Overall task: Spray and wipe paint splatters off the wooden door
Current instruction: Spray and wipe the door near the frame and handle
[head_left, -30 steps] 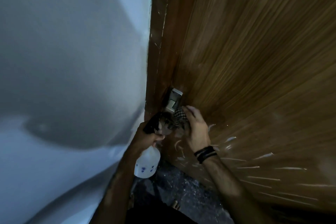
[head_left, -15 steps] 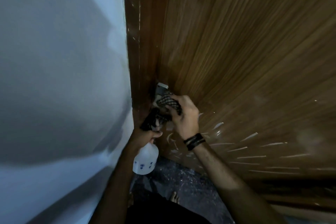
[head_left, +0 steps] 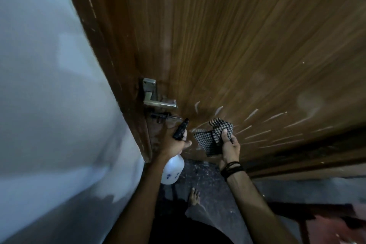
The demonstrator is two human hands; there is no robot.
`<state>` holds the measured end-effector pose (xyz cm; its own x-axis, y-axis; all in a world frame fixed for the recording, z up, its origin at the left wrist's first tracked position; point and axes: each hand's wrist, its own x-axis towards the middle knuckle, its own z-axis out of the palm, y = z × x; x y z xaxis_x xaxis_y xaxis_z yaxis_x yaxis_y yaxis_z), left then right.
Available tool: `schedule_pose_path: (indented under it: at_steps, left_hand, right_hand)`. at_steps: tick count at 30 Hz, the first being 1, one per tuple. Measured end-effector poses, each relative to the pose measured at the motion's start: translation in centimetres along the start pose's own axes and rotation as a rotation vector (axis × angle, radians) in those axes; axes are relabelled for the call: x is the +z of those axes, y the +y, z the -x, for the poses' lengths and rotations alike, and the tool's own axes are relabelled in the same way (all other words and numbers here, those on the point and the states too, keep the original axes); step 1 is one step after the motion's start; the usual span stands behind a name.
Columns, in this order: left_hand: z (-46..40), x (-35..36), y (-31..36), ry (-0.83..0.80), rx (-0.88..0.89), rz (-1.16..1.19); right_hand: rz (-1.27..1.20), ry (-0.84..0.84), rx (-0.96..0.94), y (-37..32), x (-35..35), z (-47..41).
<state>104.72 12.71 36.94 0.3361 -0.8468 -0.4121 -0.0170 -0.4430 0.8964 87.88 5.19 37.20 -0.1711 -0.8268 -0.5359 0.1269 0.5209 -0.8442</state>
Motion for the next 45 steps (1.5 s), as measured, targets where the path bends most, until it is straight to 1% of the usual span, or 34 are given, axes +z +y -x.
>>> schedule_pose_path:
  at_steps: [2,4,7,10,12,13,15,17,20,22,24,27,29,30,32,34,36,37,39,40,42,45]
  left_hand:
    - [0.2,0.5,0.5,0.009,0.014,-0.024]
    - [0.6,1.4,1.2,0.027,0.007,-0.058]
    - [0.9,2.3,1.8,0.097,-0.023,-0.09]
    - [1.7,2.9,2.8,0.117,-0.069,-0.022]
    - [2.3,2.9,3.2,0.115,-0.085,0.05]
    - [2.4,2.9,2.9,0.113,-0.071,0.042]
    - [2.8,2.7,2.7,0.107,-0.034,0.009]
    - [3.3,2.4,2.4,0.114,-0.054,-0.02]
    - [3.5,1.7,2.4,0.161,-0.06,0.006]
    - [3.5,1.2,2.6,0.192,-0.041,0.007]
    - [3.6,0.4,2.5,0.203,-0.033,-0.018]
    - [3.8,-0.8,2.9,0.196,-0.052,-0.004]
    - [3.6,-1.9,2.9,0.203,-0.085,-0.005]
    - [3.5,-2.4,2.7,0.216,-0.105,0.004]
    - [3.2,-3.3,2.4,0.239,-0.148,0.045]
    - [3.1,-4.2,2.0,0.23,-0.16,0.06]
    - [2.9,-5.1,1.4,0.213,-0.147,0.046]
    - [2.9,-5.4,1.3,0.213,-0.144,0.032]
    - [3.0,-6.0,1.2,0.218,-0.133,0.018]
    - [3.0,-6.2,1.1,0.216,-0.127,0.021]
    - [2.8,-6.8,1.0,0.216,-0.115,0.018]
    - [2.4,-7.5,0.8,0.208,-0.103,0.012]
  right_hand:
    - [-0.122,-0.043,0.107,0.6,-0.2,-0.1]
    - [-0.14,-0.087,0.178,0.6,-0.6,-0.4]
    - [-0.184,-0.185,0.242,0.0,-0.2,-0.8]
    - [-0.174,-0.285,0.275,-0.9,0.9,-1.3]
    - [-0.145,-0.334,0.256,-1.3,3.1,-2.0]
    - [-0.142,-0.335,0.227,-1.5,4.3,-2.0]
    - [-0.175,-0.313,0.159,-2.2,6.6,-1.6]
    - [-0.21,-0.289,0.112,-2.1,8.5,-0.8]
    - [-0.222,-0.318,0.014,-1.2,10.4,-0.2]
    - [-0.187,-0.285,-0.001,-0.1,11.2,-0.6]
    - [-0.136,-0.241,0.059,1.0,11.3,-0.7]
    - [-0.057,-0.257,0.237,1.9,11.5,-0.5]
    - [-0.151,-0.232,0.357,1.3,12.1,-0.6]
    - [-0.209,-0.259,0.398,0.8,12.4,-0.5]
    - [-0.318,-0.358,0.412,0.1,13.0,0.0]
    - [-0.384,-0.444,0.374,0.2,13.6,0.5]
    - [-0.357,-0.446,0.371,1.3,14.1,0.6]
    - [-0.316,-0.419,0.392,1.9,14.3,0.5]
    - [-0.238,-0.371,0.475,2.3,14.7,0.4]
    - [-0.238,-0.367,0.51,2.4,14.8,0.3]
    - [-0.338,-0.411,0.547,2.2,14.9,0.3]
    - [-0.472,-0.511,0.53,1.5,15.1,0.9]
